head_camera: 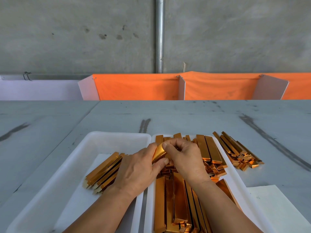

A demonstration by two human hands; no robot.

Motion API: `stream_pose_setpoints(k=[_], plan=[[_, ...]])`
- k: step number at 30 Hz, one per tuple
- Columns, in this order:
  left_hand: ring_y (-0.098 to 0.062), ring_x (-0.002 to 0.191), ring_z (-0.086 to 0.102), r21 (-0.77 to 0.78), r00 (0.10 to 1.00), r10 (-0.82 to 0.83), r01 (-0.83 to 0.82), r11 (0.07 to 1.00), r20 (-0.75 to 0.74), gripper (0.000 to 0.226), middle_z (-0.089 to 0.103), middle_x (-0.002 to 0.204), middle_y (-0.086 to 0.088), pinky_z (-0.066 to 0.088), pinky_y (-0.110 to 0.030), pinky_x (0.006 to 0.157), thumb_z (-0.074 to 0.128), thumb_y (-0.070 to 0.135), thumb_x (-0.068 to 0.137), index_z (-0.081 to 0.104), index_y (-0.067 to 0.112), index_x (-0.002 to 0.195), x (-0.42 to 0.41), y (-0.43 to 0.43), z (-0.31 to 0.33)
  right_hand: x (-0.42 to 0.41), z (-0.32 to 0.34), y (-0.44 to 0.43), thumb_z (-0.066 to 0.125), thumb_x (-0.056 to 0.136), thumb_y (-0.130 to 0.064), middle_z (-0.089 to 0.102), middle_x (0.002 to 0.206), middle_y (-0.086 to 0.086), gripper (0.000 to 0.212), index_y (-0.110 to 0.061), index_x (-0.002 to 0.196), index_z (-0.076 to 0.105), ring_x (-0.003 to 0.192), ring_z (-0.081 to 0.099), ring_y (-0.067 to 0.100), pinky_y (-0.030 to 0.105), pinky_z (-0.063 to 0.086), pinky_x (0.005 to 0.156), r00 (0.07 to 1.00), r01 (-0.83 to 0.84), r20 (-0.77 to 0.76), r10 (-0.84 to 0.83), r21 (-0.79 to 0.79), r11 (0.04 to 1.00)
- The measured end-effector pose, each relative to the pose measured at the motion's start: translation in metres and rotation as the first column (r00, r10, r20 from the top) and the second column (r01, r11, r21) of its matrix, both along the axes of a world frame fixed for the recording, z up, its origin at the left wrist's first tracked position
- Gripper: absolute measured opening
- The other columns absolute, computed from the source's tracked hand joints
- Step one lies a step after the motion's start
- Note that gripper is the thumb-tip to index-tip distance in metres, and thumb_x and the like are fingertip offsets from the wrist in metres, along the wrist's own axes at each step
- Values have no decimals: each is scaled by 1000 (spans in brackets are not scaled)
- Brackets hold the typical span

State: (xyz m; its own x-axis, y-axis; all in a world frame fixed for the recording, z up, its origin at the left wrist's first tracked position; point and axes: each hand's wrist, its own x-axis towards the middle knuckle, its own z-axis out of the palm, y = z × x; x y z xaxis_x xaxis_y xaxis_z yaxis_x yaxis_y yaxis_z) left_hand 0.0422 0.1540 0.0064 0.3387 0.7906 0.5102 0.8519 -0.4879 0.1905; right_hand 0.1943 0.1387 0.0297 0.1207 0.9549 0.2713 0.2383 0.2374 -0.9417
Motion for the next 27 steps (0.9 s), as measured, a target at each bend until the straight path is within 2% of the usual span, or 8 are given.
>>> stream_pose_setpoints(k=[5,9,11,17,22,25,27], plan=[[-5,66,50,3,999,13,-13,1000,-40,62,48,86,16,36,-19,56,12,73,85,34,33,128,1,-1,2,0,-1,1,64,95,-23,69,71,-8,17,-29,80,71,62,64,-1,12,48,56,1000,1,14,-1,-4,1000],[-9,75,60,-6,999,18,-18,1000,-37,73,59,98,12,44,-23,59,1,76,77,32,32,126,3,0,1,-1,-5,2,72,88,-28,68,65,-9,4,-29,86,70,56,61,1,16,50,55,1000,2,18,-2,-7,1000],[-9,77,61,-9,999,18,-19,1000,-47,74,60,99,12,42,-23,60,-1,76,76,31,32,125,3,0,1,0,-6,3,73,88,-26,65,60,-12,5,-30,88,70,52,59,1,15,49,53,1000,3,27,-3,-21,1000],[-5,69,52,-16,1000,-15,15,1000,-6,58,57,97,14,38,-23,59,7,69,85,28,35,126,3,-4,0,2,-6,4,71,89,-16,62,53,-16,8,-25,91,69,47,56,-2,10,42,47,1000,-23,16,23,-33,999],[-6,74,59,12,999,-34,34,999,-5,66,62,102,13,47,-24,66,-6,63,88,31,33,133,2,-5,0,2,-5,4,71,89,-19,64,64,-6,8,-27,88,70,53,53,6,22,51,55,1000,-15,24,16,-37,999],[-5,71,56,14,999,-36,36,999,9,67,60,99,15,39,-20,60,-7,67,87,29,34,134,2,-4,0,2,-2,3,69,91,-16,66,71,-1,10,-26,93,68,58,58,10,25,52,57,1000,-9,-30,8,-24,1000],[-4,64,51,14,999,-34,33,999,15,66,54,90,17,30,-15,53,-5,69,88,30,34,131,2,-5,1,3,0,1,65,94,-19,65,69,1,10,-27,100,64,56,58,14,29,51,53,997,-10,-72,8,-27,1000]])
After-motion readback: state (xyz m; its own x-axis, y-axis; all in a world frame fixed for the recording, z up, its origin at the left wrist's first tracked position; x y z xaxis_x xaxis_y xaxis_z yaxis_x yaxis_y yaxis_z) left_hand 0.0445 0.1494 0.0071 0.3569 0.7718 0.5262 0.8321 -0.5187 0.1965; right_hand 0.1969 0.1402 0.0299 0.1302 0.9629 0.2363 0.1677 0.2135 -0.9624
